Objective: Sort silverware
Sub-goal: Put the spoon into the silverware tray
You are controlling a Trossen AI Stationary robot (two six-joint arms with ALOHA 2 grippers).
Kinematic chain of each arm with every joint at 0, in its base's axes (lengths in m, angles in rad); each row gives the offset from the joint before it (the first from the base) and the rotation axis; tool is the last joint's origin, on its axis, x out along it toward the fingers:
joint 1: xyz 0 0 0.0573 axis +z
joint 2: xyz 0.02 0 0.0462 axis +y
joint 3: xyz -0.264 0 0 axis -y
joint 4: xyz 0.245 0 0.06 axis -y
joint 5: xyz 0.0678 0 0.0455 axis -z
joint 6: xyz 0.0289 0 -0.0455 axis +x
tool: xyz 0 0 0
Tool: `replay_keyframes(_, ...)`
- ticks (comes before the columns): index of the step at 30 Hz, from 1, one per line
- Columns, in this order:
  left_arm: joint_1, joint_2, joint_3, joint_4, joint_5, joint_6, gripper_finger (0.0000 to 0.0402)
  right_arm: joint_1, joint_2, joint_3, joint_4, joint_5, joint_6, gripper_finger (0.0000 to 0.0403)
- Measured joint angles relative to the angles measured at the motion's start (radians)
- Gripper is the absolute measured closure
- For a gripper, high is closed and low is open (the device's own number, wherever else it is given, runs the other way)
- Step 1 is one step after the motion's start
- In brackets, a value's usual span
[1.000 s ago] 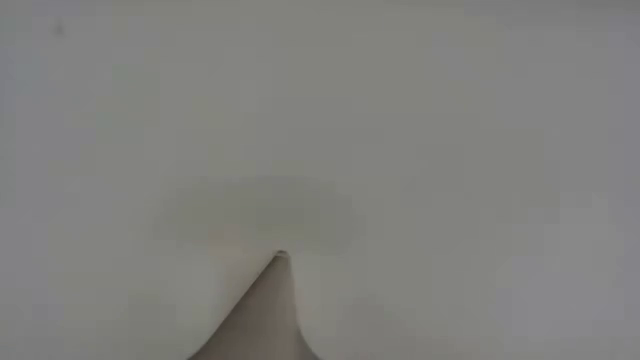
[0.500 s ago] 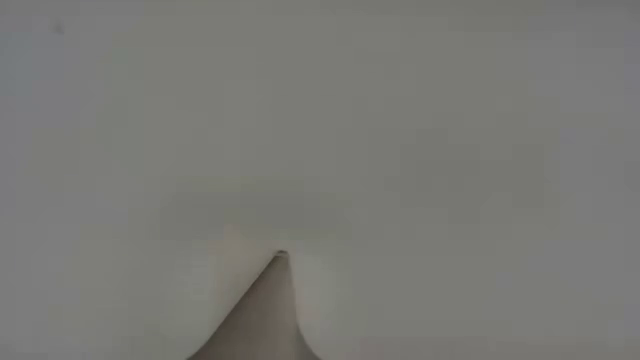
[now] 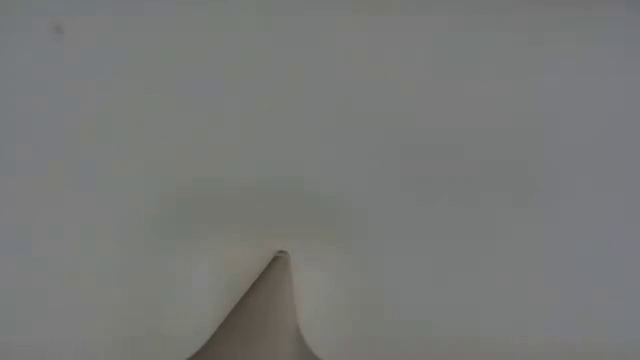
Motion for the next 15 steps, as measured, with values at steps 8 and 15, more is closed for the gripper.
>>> replay_keyframes(8,0.003,0.001,0.0,-0.065,0.018,0.001,0.029,-0.014,-0.164,-0.114,0.041,-0.03,0.276,0.0289)
replay_keyframes(15,0.003,0.001,0.0,-0.058,0.018,0.051,0.029,-0.048,-0.242,-0.237,0.3,-0.105,0.515,0.0289)
